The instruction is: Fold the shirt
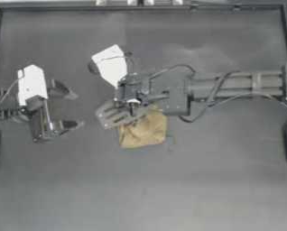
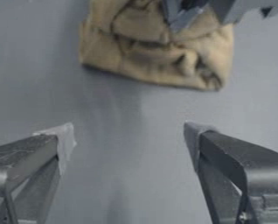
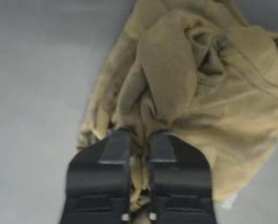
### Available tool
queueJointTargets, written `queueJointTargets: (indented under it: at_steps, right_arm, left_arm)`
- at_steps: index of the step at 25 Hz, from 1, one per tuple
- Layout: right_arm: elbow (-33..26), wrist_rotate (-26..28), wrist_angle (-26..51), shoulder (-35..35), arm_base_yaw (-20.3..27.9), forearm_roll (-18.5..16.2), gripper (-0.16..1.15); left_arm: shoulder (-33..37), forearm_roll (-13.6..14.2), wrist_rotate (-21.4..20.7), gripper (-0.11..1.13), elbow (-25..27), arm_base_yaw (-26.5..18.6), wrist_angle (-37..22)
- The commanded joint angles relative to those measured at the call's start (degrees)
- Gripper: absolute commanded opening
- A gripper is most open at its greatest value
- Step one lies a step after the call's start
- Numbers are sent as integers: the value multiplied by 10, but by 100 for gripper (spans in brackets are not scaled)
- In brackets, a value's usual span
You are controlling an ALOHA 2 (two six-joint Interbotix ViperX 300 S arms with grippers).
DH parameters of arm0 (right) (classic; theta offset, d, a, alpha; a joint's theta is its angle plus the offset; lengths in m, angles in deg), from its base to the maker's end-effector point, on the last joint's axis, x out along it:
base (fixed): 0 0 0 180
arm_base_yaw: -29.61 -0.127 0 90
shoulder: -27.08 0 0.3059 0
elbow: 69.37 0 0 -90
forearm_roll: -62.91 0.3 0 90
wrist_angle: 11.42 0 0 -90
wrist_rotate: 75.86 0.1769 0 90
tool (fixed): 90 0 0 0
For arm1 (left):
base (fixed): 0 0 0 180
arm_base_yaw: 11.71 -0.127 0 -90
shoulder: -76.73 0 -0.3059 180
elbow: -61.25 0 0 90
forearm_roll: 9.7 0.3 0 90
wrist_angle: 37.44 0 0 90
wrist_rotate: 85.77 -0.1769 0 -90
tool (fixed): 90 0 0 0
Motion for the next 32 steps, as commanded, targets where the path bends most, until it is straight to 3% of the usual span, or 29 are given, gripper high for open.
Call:
queueJointTargets:
  at_steps: [1, 3, 4, 9, 15, 23, 28, 32]
  right_arm:
    - [-17, 1, -29, -16, -4, 2, 87]
    - [-23, 6, -36, -22, -7, -4, 102]
    - [-25, 7, -35, -27, -10, -11, 102]
    - [-13, 30, -23, -78, -25, -79, 96]
    - [34, 38, -33, -134, -40, -116, 96]
    - [201, 102, -133, -259, -43, -173, 95]
    - [307, 156, -221, -316, -40, -211, 95]
    - [369, 184, -240, -352, -38, -219, 94]
  left_arm:
    - [18, -5, 1, 103, 0, -2, 2]
    - [18, -9, 1, 102, 1, -3, 2]
    - [18, -11, 1, 102, 1, -3, 1]
    - [18, -16, 2, 103, -11, -4, -11]
    - [18, -16, 1, 103, -62, -4, -53]
    - [-18, -18, 1, 103, -147, 2, -85]
    - [-96, -17, -3, 103, -217, 7, -86]
    - [-149, -16, -4, 103, -265, 8, -86]
